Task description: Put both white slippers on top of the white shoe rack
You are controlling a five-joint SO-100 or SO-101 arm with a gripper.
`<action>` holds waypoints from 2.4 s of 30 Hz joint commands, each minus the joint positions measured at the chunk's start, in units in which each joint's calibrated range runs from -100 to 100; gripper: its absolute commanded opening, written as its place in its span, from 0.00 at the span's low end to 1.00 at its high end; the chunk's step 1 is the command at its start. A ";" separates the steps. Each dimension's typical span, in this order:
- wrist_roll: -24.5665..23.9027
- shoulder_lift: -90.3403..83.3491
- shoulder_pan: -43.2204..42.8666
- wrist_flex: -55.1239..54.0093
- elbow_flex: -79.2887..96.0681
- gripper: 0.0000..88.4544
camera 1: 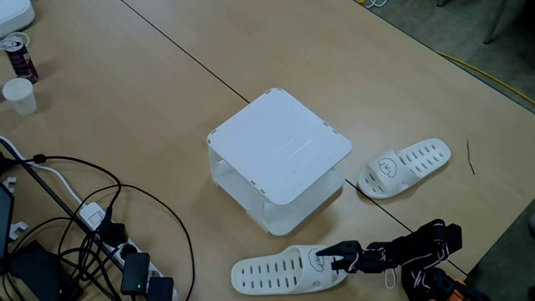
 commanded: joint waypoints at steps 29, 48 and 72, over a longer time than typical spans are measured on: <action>0.42 -6.93 -11.04 -1.16 -20.51 0.01; 0.42 -7.60 -2.90 4.19 -50.55 0.01; 0.42 0.90 23.33 18.69 -68.05 0.01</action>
